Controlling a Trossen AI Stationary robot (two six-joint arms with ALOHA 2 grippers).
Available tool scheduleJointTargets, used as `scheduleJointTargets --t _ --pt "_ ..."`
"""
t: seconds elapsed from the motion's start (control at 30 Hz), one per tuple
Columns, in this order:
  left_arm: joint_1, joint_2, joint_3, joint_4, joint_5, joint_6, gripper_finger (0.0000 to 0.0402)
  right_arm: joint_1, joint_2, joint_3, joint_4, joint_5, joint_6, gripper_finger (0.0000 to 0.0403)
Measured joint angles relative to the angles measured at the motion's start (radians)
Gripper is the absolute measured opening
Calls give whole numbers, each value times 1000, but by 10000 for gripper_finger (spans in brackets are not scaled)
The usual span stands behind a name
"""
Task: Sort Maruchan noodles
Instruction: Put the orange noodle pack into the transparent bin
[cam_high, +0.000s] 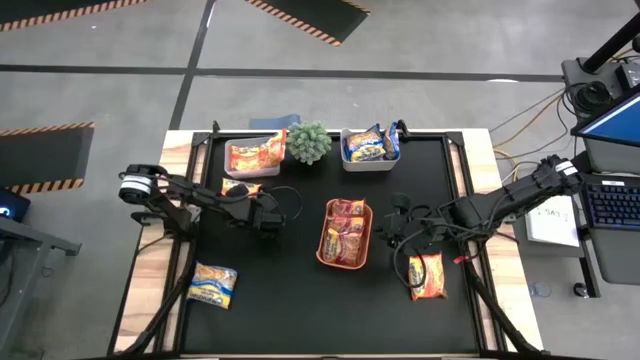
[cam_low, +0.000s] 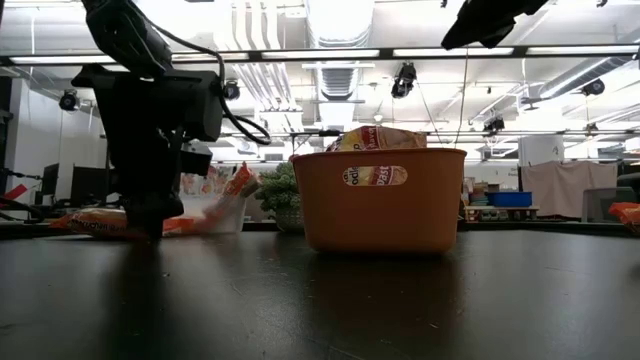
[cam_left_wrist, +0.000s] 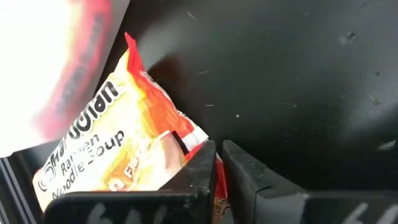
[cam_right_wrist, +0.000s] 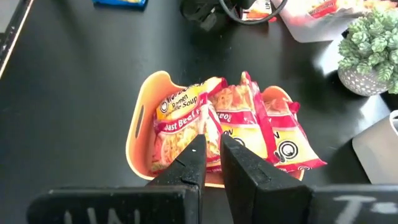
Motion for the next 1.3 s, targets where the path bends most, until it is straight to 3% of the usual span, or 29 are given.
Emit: scheduleJointTargets --t 0.2,0.43,0.63,0.87,0.93,1.07,1.3 --pt "0 -91 0 5 31 -10 1 0 9 -1 40 16 -41 38" --pt "0 -333 0 29 16 44 0 0 11 -1 91 16 -85 38" --pt "10 -560 -1 26 -75 67 0 0 19 -11 125 16 -102 38" --pt "27 -725 -5 24 -266 100 0 0 20 -28 132 16 -93 38" --pt "34 -746 -6 24 -243 135 0 0 20 -34 137 16 -88 38" --pt "35 -757 -12 25 -38 154 0 0 20 -42 150 16 -86 38" --pt "36 -698 -32 -134 99 -174 24 0 20 -43 151 16 -86 38"
